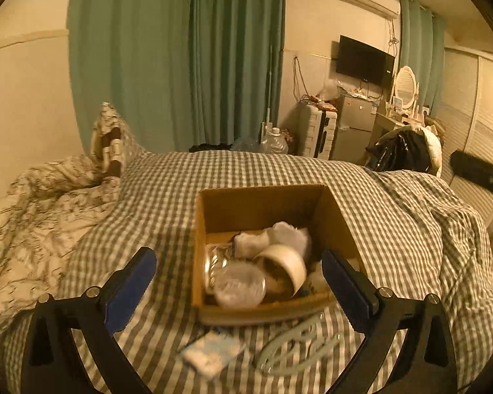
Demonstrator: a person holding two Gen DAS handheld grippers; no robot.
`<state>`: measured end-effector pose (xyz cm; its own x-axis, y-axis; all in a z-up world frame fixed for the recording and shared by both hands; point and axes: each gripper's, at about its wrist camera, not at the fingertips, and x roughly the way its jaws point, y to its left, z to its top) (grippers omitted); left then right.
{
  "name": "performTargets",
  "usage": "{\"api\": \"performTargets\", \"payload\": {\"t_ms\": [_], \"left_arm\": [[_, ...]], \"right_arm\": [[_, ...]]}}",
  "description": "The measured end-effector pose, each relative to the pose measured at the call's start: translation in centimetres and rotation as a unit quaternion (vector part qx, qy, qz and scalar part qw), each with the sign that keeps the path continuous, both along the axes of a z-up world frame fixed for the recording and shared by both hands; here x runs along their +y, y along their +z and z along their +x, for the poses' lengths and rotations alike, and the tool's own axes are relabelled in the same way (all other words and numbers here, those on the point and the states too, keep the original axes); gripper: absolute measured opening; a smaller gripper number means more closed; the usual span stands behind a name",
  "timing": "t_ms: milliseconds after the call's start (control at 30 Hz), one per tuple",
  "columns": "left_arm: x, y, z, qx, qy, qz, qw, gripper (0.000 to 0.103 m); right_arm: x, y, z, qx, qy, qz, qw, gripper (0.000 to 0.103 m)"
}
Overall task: Organize objects
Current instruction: 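Carry the tape roll and tube over the box and release both into it, then grasp the blue tissue pack with the left tool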
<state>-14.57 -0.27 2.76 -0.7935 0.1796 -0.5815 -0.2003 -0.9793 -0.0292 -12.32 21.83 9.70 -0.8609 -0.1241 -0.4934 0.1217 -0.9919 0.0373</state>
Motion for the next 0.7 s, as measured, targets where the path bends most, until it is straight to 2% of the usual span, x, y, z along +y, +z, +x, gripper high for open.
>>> {"api": "performTargets", "payload": {"t_ms": [100,267,467,567,700], "left_arm": [[-1.0,0.2,2.2,-0.002,0.009,0.000,1.0000,0.103],[-2.3,-1.4,5.1,-0.014,0.020,0.001,0.9997,0.103],[-1.4,-5.2,6.9,-0.041,0.017,-0.010,0.9990,0.103],[0.0,-7.8,6.9,-0.056,0.008,-0.033,0.9978,0.103],[2.1,-11.1,6.8,-0.071,-0.003,-0.083,0.9940,0.103]], "right_arm": [[-0.2,1.0,2.7,0.009,0.000,0.003,1.000,0.073],[-0.7,-0.1,5.6,0.000,-0.009,0.019,1.000,0.077],[-1.5,-5.6,7.5,-0.032,-0.022,0.020,0.999,0.080],[-1.9,-9.1,7.5,-0.042,-0.039,0.030,0.998,0.079],[-2.4,-13.1,6.7,-0.076,-0.033,0.029,0.996,0.079]]}}
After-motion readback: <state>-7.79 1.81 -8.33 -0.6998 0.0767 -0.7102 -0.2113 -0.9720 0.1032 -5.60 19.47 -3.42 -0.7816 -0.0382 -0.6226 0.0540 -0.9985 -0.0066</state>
